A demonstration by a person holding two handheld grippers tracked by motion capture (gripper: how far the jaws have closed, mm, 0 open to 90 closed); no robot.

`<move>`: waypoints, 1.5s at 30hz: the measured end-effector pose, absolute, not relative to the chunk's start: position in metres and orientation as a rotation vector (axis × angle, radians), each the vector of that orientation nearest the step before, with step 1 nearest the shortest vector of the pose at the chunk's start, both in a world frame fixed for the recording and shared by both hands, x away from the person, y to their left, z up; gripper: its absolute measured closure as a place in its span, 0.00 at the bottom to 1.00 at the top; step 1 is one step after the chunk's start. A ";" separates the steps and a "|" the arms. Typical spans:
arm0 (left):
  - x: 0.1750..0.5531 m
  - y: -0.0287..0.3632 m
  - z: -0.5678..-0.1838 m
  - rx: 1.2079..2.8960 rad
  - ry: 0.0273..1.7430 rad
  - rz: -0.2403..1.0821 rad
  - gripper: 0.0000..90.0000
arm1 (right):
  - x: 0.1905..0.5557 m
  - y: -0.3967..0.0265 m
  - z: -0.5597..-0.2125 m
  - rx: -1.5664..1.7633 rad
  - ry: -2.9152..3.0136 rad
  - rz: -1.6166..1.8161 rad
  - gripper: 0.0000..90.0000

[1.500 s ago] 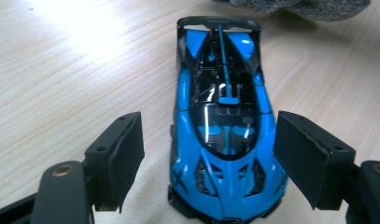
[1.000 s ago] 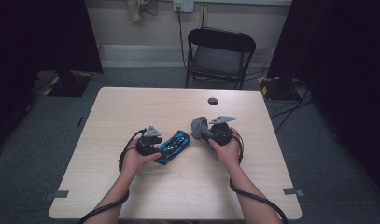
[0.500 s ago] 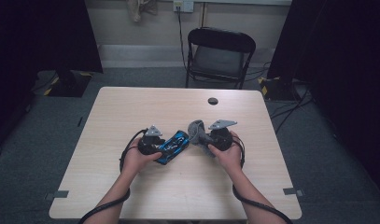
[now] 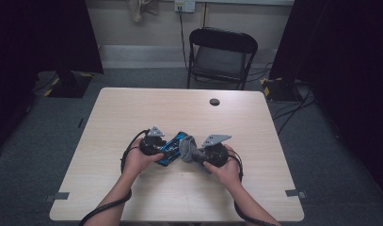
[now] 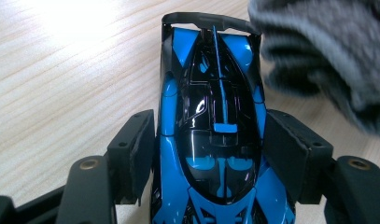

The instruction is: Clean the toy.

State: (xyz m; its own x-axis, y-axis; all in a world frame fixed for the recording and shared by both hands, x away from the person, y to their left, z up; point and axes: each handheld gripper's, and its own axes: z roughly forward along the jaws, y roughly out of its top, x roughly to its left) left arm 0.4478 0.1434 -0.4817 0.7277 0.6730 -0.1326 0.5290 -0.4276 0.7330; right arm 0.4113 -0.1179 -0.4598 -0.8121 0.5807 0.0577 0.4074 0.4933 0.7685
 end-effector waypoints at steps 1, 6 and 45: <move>0.448 0.143 -0.481 2.132 0.904 0.231 0.39 | 0.410 -0.117 -0.461 0.844 2.537 1.219 0.82; 0.448 0.143 -0.481 2.133 0.906 0.230 0.39 | 0.401 -0.108 -0.466 0.792 2.604 1.221 0.83; 0.442 0.148 -0.485 2.098 0.892 0.243 0.40 | 0.431 -0.086 -0.492 0.861 2.656 1.263 0.83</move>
State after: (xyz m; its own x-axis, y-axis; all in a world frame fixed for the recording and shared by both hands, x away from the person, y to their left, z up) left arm 0.4416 0.1479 -0.4852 0.7298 0.6709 -0.1314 0.5120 -0.4091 0.7553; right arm 0.4311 -0.0861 -0.4916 -0.8394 0.5181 0.1645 0.4546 0.5032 0.7350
